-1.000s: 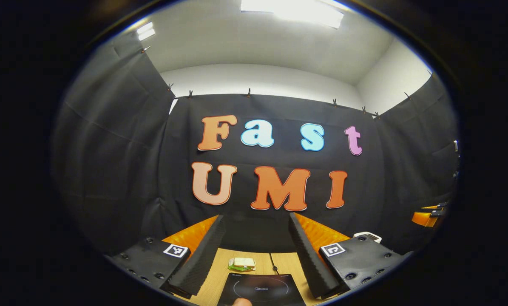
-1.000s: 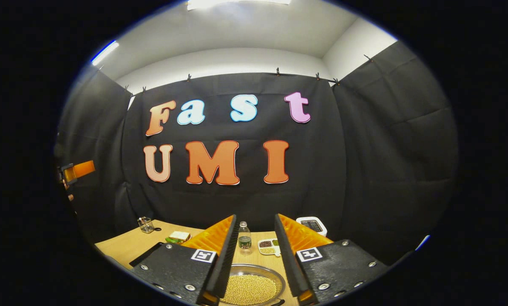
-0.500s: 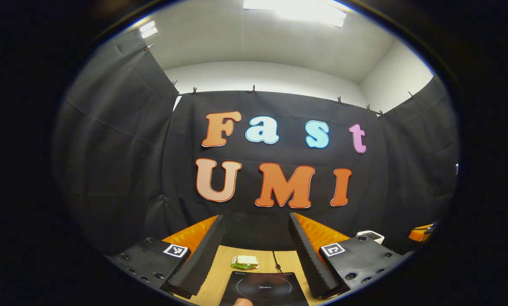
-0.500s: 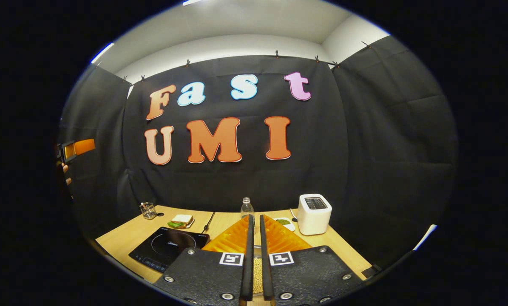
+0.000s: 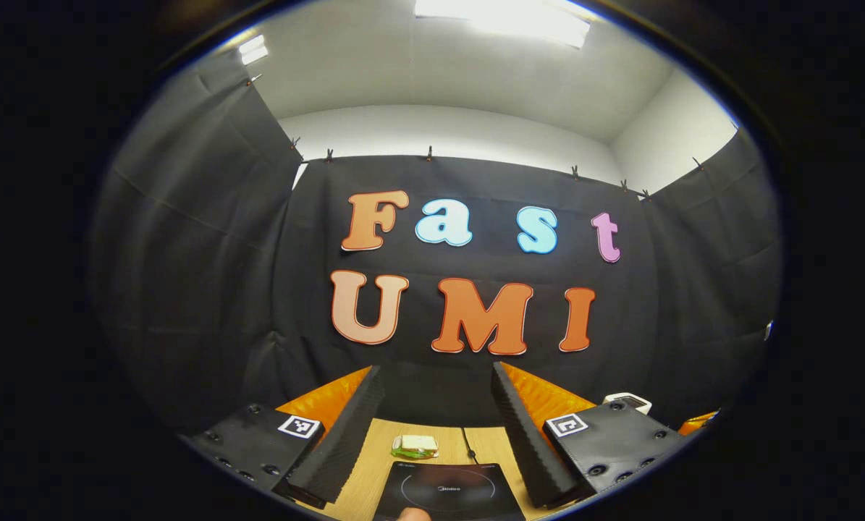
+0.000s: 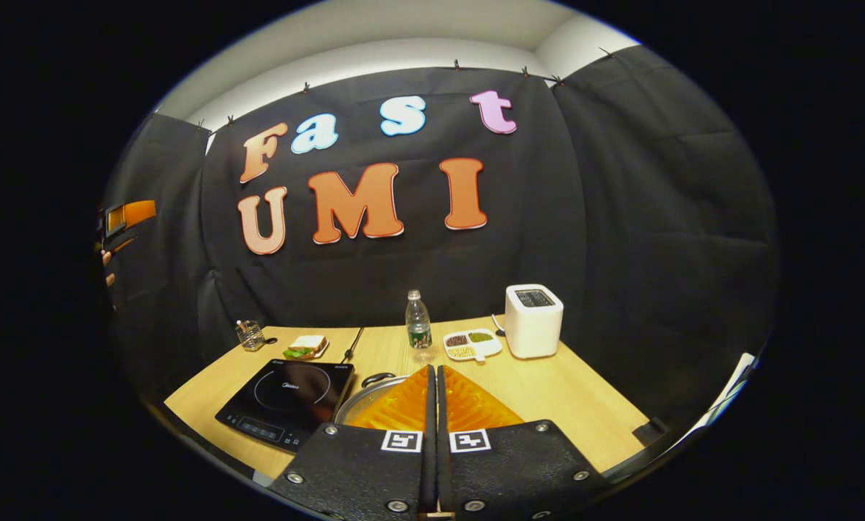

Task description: First push the handle of the pot to place it horizontally, then grasp the pot with both hands and set it on the induction cooktop.

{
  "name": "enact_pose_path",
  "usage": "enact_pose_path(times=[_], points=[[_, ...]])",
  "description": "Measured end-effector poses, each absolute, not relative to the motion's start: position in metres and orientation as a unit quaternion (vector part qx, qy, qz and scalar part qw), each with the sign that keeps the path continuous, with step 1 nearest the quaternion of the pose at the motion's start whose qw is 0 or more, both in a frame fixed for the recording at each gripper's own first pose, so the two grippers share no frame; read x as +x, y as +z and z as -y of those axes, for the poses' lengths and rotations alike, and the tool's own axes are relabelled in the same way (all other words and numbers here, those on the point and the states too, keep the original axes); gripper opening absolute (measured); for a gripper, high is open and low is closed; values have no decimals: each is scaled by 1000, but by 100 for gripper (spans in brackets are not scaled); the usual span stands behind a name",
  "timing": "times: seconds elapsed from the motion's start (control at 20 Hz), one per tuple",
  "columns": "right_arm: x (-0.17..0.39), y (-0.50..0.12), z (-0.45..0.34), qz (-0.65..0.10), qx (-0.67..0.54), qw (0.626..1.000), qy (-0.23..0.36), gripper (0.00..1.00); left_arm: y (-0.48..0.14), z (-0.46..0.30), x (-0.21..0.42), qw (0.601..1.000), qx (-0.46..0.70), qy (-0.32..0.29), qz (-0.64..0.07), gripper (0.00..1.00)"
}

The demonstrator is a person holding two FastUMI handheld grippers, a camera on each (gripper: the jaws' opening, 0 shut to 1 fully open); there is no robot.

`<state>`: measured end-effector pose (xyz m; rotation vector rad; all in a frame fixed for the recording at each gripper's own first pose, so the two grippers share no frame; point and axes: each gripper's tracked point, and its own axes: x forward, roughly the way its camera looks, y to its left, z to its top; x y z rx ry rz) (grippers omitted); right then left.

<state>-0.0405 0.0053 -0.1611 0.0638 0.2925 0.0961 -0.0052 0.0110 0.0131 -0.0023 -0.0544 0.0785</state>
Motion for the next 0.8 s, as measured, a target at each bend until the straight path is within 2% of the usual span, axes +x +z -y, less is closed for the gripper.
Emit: enact_pose_path(times=[0.8], points=[[-88,-276,1,-285,34,957,51,0,-4,-16,3,999,-10,48,6,98]])
